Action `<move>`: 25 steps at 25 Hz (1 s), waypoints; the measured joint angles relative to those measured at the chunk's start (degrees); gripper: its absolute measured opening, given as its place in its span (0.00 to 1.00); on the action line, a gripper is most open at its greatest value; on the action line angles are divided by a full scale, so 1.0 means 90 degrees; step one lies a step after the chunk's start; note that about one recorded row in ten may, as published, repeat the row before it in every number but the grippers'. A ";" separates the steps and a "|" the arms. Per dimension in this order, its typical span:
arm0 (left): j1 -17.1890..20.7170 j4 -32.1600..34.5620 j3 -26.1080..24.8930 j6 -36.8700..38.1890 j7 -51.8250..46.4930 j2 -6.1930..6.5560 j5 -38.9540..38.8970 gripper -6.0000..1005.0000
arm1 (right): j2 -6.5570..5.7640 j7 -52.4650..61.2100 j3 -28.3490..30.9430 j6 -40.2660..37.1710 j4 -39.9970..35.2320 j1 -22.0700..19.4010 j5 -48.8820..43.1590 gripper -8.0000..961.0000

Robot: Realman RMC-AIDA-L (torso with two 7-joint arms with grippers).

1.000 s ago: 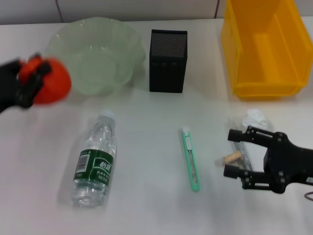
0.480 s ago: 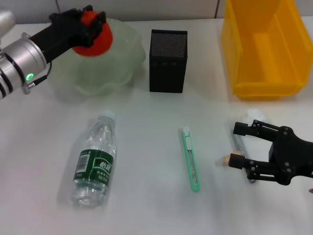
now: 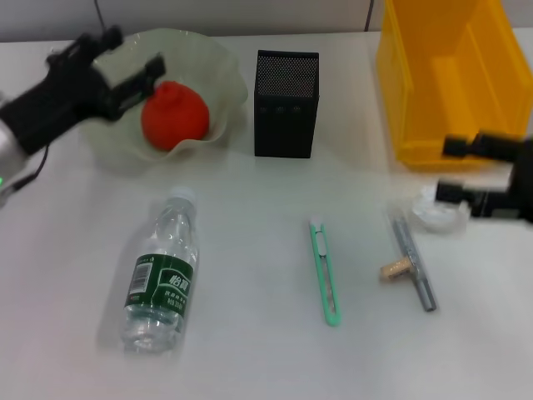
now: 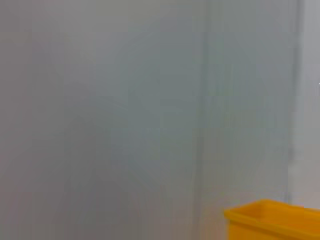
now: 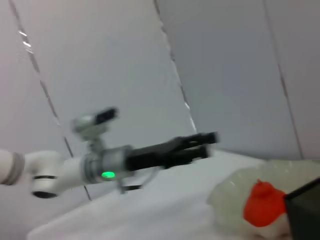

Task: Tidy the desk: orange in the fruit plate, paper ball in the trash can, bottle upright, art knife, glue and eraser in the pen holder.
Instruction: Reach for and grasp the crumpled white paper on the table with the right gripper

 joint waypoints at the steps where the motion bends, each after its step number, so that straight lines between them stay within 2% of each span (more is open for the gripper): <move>1: 0.0000 0.0000 0.0000 0.0000 0.0000 0.0000 0.0000 0.73 | 0.0000 0.0000 0.0000 0.0000 0.0000 0.0000 0.0000 0.86; 4: 0.0585 0.0212 0.0252 0.0674 0.0022 0.0000 -0.0016 0.77 | 0.0014 0.1722 -0.0689 0.0288 -0.1751 0.0155 -0.0587 0.86; 5: 0.0876 0.0256 0.0330 0.1042 0.0092 -0.0005 -0.0018 0.78 | 0.0022 0.2919 -0.1303 0.0522 -0.2789 0.0273 -0.1270 0.86; 6: 0.1002 0.0261 0.0349 0.1175 0.0132 -0.0005 -0.0009 0.79 | 0.0022 0.3719 -0.1697 0.0601 -0.3322 0.0397 -0.1821 0.86; 8: 0.1173 0.0238 0.0385 0.1287 0.0255 -0.0007 0.0019 0.80 | 0.0015 0.5042 -0.2262 0.0546 -0.3880 0.0672 -0.2799 0.86; 9: 0.1173 0.0238 0.0385 0.1287 0.0255 -0.0007 0.0019 0.81 | 0.0015 0.5042 -0.2262 0.0546 -0.3880 0.0672 -0.2799 0.86; 10: 0.1225 0.0212 0.0408 0.1293 0.0329 -0.0012 0.0033 0.82 | 0.0006 0.6070 -0.2722 0.0401 -0.4040 0.0905 -0.3577 0.86; 11: 0.1225 0.0212 0.0408 0.1293 0.0329 -0.0012 0.0033 0.82 | 0.0006 0.6070 -0.2722 0.0401 -0.4040 0.0905 -0.3577 0.86; 14: 0.1296 0.0071 0.0484 0.1262 0.0509 -0.0024 0.0056 0.84 | 0.0023 0.6649 -0.3348 0.0576 -0.3826 0.0968 -0.4126 0.86; 15: 0.1299 0.0044 0.0491 0.1249 0.0516 -0.0022 0.0057 0.83 | 0.0026 0.6713 -0.3601 0.0864 -0.3531 0.0970 -0.4386 0.86; 21: 0.1302 0.0039 0.0528 0.1215 0.0557 -0.0020 0.0101 0.83 | 0.0006 0.6669 -0.3964 0.1678 -0.2559 0.1028 -0.4631 0.86; 25: 0.1306 0.0035 0.0675 0.1219 0.0597 -0.0020 0.0122 0.83 | 0.0012 0.6605 -0.4240 0.2385 -0.1614 0.1257 -0.4705 0.85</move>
